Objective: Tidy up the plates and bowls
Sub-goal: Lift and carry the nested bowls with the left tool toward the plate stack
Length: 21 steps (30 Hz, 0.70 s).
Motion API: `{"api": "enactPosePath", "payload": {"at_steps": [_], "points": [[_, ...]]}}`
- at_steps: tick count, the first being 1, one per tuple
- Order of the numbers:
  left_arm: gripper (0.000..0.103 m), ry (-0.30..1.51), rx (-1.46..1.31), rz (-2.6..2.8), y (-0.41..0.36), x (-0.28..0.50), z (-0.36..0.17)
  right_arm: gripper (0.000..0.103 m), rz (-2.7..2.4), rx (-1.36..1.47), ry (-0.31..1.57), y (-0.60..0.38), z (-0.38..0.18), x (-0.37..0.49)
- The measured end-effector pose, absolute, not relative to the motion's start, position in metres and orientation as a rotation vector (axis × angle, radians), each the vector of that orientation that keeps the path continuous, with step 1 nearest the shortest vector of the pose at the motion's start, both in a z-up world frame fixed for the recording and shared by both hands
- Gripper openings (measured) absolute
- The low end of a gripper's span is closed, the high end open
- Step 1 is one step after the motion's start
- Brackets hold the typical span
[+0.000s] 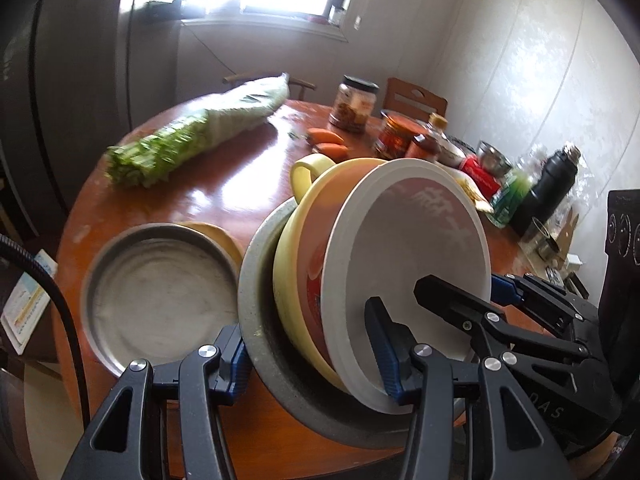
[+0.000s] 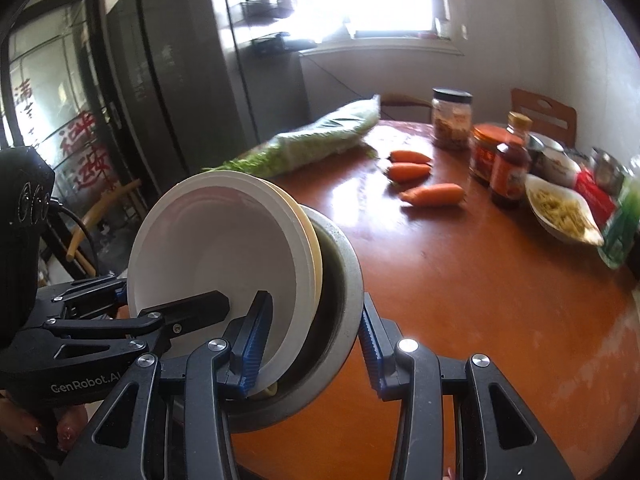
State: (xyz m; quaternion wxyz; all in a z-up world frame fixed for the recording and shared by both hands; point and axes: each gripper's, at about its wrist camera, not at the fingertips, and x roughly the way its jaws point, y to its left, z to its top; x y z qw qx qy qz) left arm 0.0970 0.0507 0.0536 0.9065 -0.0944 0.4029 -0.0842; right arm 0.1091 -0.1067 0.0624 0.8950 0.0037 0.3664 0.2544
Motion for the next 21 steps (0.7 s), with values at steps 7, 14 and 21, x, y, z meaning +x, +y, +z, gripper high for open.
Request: {"api": "enactPosePath", "payload": {"at_steps": [7,14,21], "points": [[0.051,0.797,-0.215,-0.081,0.105,0.089,0.064,0.044,0.62,-0.021,0.724,-0.051,0.076,0.118],[0.051,0.804,-0.23,-0.01,0.15,0.087,0.06,0.043,0.684,-0.033,0.738,-0.002,0.07,0.128],[0.051,0.827,-0.254,-0.006,0.166,0.092,0.043,0.043,0.685,-0.048,0.771,0.016,0.054,0.135]]}}
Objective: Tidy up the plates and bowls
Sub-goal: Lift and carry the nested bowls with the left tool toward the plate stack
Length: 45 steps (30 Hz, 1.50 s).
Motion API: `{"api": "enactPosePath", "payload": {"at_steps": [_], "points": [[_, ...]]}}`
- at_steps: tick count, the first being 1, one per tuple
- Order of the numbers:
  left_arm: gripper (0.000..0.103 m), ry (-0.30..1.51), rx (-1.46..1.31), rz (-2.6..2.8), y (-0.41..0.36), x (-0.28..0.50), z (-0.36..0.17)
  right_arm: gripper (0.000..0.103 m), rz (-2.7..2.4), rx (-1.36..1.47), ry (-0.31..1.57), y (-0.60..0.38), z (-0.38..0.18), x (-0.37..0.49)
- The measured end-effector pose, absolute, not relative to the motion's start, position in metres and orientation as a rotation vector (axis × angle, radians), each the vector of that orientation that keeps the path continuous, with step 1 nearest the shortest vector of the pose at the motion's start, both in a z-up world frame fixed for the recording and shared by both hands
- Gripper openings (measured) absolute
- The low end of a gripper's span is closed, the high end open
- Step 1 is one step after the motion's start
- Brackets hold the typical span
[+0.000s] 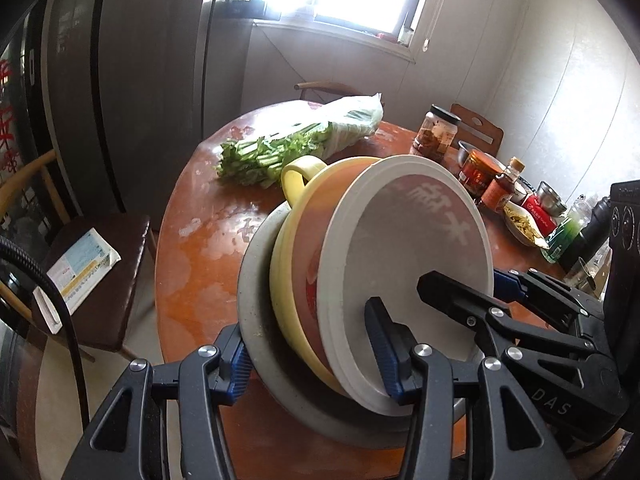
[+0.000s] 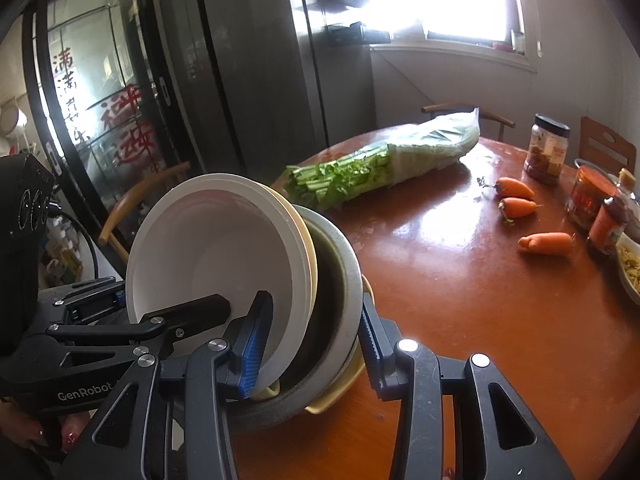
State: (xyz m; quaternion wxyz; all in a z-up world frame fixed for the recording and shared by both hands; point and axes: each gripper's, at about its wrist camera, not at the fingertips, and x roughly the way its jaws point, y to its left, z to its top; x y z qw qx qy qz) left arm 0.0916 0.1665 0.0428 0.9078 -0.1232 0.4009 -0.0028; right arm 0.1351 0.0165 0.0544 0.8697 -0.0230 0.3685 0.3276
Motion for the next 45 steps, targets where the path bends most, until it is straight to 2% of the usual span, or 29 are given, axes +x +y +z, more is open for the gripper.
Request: {"api": "enactPosePath", "payload": {"at_steps": [15,45], "points": [[0.051,0.875,-0.253,-0.014,0.164,0.107,0.007,0.043,0.647,-0.046,0.84,0.014,0.018,0.143],[0.051,0.863,-0.219,0.03,0.169,0.115,0.007,0.043,0.627,-0.098,0.782,0.027,0.022,0.143]]}}
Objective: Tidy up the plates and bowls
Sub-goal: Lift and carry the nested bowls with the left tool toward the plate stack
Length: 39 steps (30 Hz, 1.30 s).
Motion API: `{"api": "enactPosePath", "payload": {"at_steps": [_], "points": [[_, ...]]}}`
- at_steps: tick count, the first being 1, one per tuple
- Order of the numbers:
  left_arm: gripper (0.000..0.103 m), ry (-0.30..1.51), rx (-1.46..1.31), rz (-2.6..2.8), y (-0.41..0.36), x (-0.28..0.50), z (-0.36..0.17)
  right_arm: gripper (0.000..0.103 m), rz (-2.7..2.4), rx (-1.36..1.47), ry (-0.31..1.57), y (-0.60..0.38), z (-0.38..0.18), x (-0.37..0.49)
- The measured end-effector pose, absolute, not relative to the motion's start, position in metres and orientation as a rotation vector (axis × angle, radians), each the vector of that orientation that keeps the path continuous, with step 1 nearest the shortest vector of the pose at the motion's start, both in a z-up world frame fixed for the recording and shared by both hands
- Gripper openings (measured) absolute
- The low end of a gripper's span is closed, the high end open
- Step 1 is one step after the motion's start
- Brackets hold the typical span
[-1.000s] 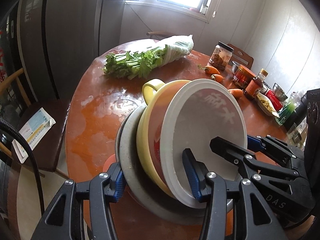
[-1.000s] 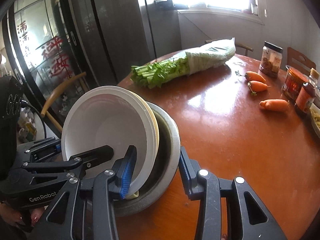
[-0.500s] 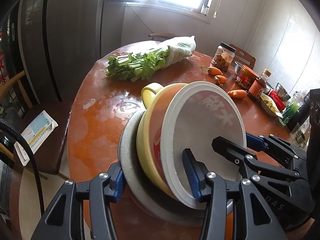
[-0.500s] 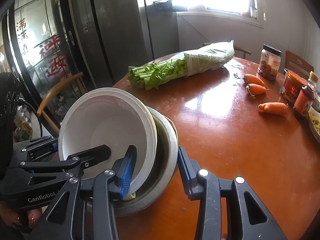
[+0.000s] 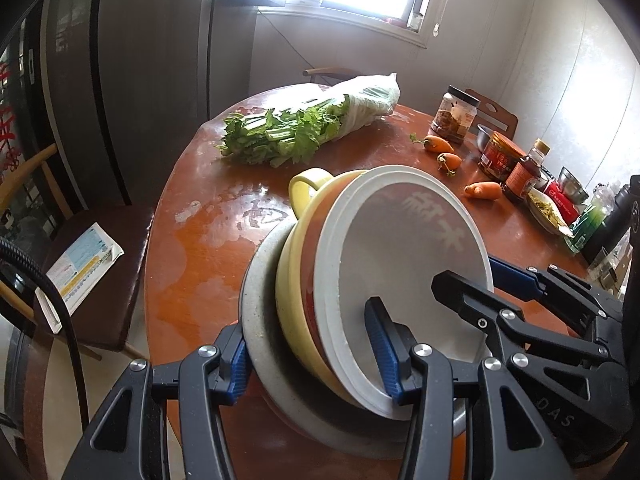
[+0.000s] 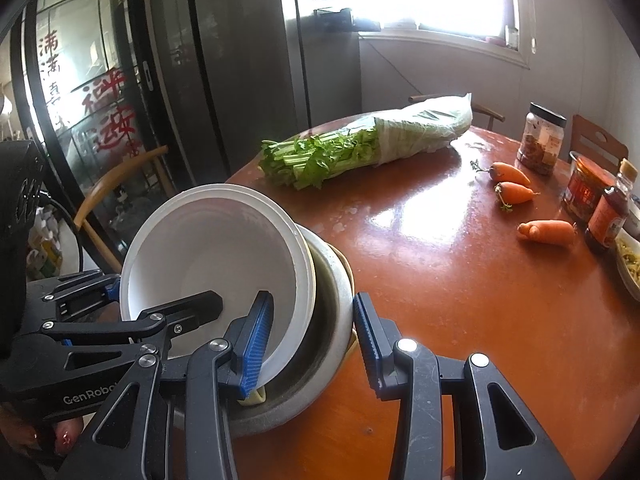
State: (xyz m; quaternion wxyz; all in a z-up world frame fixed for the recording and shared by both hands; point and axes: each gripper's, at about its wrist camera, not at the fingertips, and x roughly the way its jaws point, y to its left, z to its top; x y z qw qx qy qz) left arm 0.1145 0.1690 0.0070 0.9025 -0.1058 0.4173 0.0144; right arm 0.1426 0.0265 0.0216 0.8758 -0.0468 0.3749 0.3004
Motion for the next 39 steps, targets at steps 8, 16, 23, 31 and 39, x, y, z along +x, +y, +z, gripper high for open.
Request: {"api": "enactPosePath", "payload": {"at_steps": [8,16,23,31,39], "points": [[0.052,0.864,-0.219,0.034,0.17,0.115,0.007,0.043,0.632,-0.089,0.795,0.023,0.02,0.141],[0.052,0.859,-0.217,0.043,0.172,0.11,0.01,0.045,0.624,-0.08,0.801,0.02,0.021,0.14],[0.053,0.853,-0.221,0.046,0.172,0.106,0.016,0.046,0.621,-0.066,0.796,0.015,0.027,0.138],[0.059,0.828,-0.216,0.061,0.171,0.101,0.025,0.055,0.616,-0.044,0.786,0.008,0.034,0.134],[0.063,0.8,-0.244,0.072,0.177,0.089,0.034,0.064,0.612,-0.027,0.773,0.002,0.041,0.129]]}}
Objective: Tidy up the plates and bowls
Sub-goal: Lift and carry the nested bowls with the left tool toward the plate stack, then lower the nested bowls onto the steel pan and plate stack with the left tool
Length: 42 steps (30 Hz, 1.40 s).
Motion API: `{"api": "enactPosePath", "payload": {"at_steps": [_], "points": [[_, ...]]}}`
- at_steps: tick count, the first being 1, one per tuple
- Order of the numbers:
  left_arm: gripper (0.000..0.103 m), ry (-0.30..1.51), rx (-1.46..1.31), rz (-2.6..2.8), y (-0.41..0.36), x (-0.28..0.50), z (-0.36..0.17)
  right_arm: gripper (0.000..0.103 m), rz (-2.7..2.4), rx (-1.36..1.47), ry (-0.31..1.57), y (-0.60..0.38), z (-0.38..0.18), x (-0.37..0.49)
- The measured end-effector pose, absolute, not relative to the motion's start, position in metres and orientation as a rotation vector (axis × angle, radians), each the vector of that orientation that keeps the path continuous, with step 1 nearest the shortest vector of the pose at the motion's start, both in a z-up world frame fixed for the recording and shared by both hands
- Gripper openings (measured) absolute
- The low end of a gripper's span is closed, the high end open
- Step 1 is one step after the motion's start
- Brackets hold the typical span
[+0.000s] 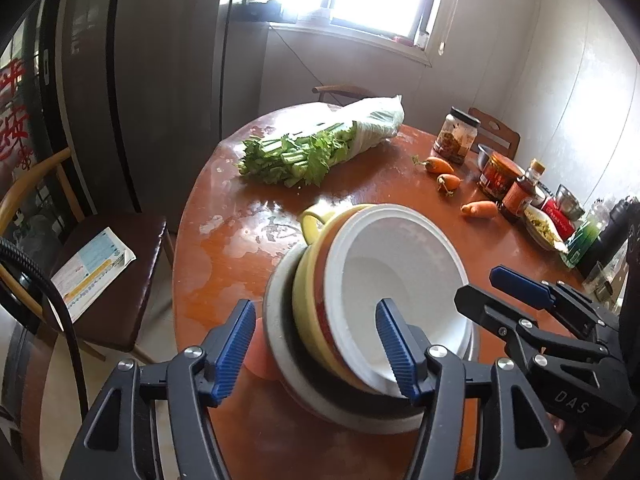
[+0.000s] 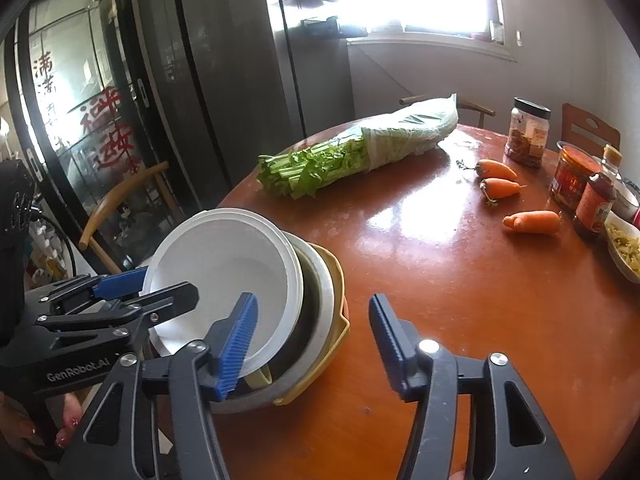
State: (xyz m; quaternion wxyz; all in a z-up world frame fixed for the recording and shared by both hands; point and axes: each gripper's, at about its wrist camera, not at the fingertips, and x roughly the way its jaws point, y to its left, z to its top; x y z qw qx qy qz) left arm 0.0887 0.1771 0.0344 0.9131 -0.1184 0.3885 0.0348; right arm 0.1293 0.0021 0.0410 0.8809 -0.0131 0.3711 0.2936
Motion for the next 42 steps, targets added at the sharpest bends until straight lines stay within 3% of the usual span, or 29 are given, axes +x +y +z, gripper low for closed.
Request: {"api": "enactPosePath", "payload": {"at_steps": [9,34,42], "points": [[0.078,0.791,-0.306,0.038,0.191,0.08,0.033,0.072,0.615,0.018,0.823,-0.007,0.03,0.132],[0.078,0.937,-0.366,-0.054,0.205,0.135,-0.007,0.075,0.72,0.089,0.999,0.024,-0.007,0.167],[0.073,0.951,-0.335,-0.106,0.19,0.146,-0.008,0.067,0.735,0.077,0.966,0.015,-0.003,0.169]]}}
